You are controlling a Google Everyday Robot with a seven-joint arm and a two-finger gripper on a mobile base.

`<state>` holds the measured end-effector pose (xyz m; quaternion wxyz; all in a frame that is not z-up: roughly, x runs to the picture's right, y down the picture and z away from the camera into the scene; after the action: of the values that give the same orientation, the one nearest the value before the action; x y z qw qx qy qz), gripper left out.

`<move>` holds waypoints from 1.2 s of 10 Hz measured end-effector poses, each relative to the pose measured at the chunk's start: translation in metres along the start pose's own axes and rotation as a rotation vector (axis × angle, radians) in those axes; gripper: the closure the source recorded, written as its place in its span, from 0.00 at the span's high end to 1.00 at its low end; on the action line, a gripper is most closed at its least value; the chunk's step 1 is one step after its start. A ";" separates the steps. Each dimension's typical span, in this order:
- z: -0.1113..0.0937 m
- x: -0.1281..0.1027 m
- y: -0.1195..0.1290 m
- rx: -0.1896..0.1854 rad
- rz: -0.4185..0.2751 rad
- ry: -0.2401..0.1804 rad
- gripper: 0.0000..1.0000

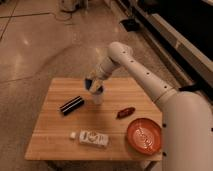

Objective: Place the white sponge in the ceramic cup

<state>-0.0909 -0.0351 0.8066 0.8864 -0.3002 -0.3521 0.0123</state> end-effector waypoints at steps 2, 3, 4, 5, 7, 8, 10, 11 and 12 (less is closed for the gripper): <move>0.007 -0.001 -0.003 0.000 0.000 -0.020 0.10; 0.009 0.001 -0.004 0.001 0.002 -0.026 0.21; 0.010 0.003 -0.005 0.003 0.004 -0.032 0.33; 0.011 0.004 -0.006 0.005 0.006 -0.034 0.41; 0.010 0.009 -0.008 0.014 0.014 -0.038 0.63; 0.008 0.012 -0.009 0.019 0.019 -0.040 0.73; 0.007 0.015 -0.008 0.023 0.025 -0.044 0.80; 0.007 0.015 -0.006 0.022 0.029 -0.049 0.80; 0.007 0.016 -0.006 0.022 0.032 -0.053 0.80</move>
<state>-0.0845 -0.0321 0.8235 0.8797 -0.2958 -0.3705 0.0384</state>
